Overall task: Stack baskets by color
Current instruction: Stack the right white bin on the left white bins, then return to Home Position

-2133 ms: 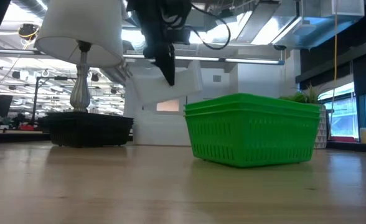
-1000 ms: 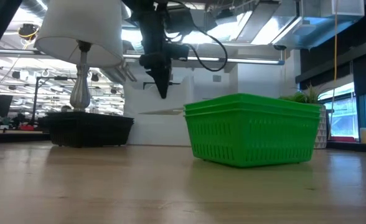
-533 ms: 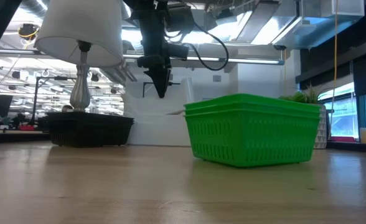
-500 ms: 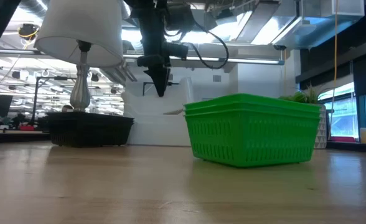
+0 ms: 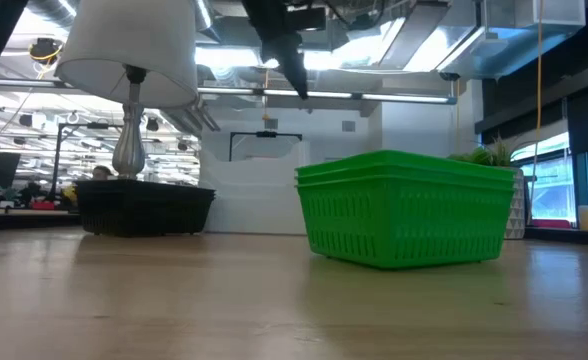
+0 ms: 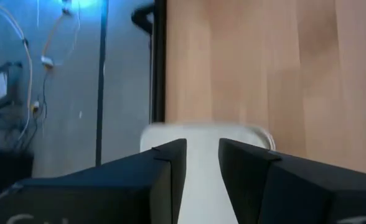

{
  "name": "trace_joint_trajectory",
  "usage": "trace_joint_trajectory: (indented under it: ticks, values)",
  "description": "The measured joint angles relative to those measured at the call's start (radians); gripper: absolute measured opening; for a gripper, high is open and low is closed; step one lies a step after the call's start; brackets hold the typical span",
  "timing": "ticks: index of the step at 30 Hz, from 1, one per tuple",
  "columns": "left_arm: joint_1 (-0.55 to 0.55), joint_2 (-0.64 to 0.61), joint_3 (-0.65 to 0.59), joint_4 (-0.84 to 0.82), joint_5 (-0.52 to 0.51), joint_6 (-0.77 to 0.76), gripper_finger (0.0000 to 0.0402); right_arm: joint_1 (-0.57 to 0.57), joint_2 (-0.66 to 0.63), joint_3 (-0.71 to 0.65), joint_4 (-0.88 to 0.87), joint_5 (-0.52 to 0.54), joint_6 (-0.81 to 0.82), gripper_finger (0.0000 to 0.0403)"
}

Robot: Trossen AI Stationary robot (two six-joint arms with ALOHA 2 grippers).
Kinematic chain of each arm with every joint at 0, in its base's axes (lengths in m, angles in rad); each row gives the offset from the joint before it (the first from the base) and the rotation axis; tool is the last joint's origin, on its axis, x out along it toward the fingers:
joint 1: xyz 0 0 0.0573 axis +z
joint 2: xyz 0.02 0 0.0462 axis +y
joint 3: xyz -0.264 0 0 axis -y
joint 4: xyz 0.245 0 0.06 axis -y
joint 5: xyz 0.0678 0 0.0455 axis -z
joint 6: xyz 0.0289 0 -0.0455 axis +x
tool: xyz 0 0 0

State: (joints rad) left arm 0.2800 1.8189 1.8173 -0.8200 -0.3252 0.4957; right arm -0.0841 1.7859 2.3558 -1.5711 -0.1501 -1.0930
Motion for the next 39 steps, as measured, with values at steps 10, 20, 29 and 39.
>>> trace_joint_trajectory:
  ticks: [10, 20, 29, 39]
  values:
    - [0.084, 0.003, -0.086, 0.140, 0.192, 0.011, 0.0086, 0.000, 0.000, 0.000, 0.000, 0.000, 0.041, 0.0081]
    - [0.115, 0.052, -0.207, 0.315, 0.246, 0.063, 0.0086, 0.000, -0.003, 0.000, 0.000, -0.009, 0.043, 0.0081]
    - [0.119, 0.095, -0.252, 0.337, 0.200, 0.058, 0.0086, 0.000, -0.004, 0.000, 0.000, -0.010, 0.042, 0.0081]
    - [0.063, -0.196, -0.186, 0.155, 0.291, 0.006, 0.0085, -0.048, -0.101, -0.005, -0.001, -0.313, 0.127, 0.0081]
